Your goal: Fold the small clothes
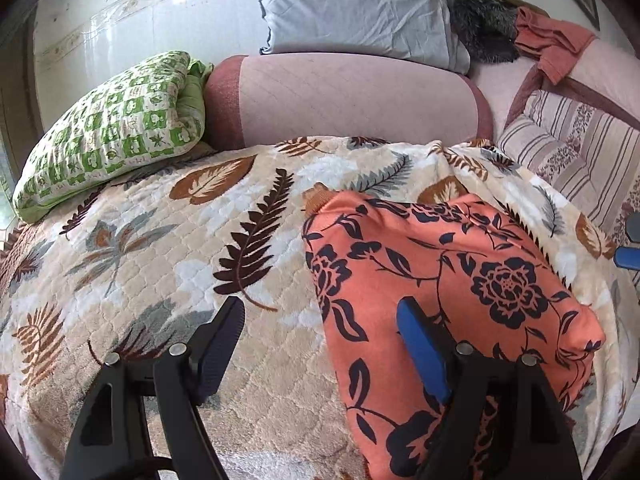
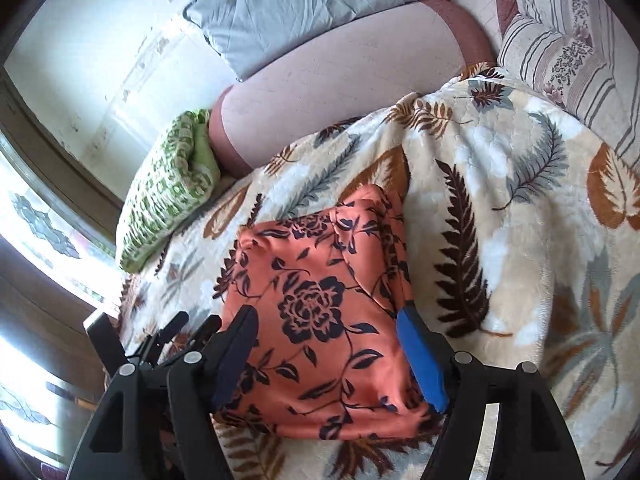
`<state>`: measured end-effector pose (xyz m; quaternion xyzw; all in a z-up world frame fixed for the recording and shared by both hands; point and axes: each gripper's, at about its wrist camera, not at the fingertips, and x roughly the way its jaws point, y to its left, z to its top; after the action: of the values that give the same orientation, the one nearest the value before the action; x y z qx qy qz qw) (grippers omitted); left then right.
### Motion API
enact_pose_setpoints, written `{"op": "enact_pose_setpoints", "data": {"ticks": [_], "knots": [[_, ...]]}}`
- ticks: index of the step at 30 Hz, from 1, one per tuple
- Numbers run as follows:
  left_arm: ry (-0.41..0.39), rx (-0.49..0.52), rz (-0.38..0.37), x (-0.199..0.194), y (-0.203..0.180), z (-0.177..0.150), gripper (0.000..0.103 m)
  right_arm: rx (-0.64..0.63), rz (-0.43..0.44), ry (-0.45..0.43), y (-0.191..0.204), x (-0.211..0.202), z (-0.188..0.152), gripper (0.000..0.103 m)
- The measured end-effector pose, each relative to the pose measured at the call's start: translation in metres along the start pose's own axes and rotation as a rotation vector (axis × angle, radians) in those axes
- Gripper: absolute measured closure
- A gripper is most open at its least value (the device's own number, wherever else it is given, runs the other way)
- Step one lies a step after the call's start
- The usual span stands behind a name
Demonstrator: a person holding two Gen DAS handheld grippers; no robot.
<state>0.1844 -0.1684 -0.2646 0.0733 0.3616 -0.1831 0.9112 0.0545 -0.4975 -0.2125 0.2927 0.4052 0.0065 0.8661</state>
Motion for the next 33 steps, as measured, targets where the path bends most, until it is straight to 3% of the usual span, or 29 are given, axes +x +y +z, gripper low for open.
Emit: {"op": "enact_pose_setpoints", "data": {"ticks": [10,17,24,29,33], "knots": [[-0.010,-0.033,-0.002,-0.010,0.012,0.001,0.024,0.006,-0.008,0.039,0.006,0.009,-0.005,0.027],[0.025,-0.042,-0.024,-0.008,0.016,0.001,0.024,0.036,-0.037,0.094,-0.015,0.034,-0.007,0.027],[0.175,-0.098,-0.125,0.011,0.025,-0.008,0.021,0.100,-0.016,0.119,-0.048,0.052,-0.004,0.027],[0.198,-0.180,-0.238,0.019,0.035,-0.010,0.021,0.215,0.043,0.118,-0.075,0.072,0.002,0.027],[0.212,-0.151,-0.256,0.024,0.026,-0.011,0.021,0.145,0.040,0.057,-0.068,0.064,0.006,0.033]]}}
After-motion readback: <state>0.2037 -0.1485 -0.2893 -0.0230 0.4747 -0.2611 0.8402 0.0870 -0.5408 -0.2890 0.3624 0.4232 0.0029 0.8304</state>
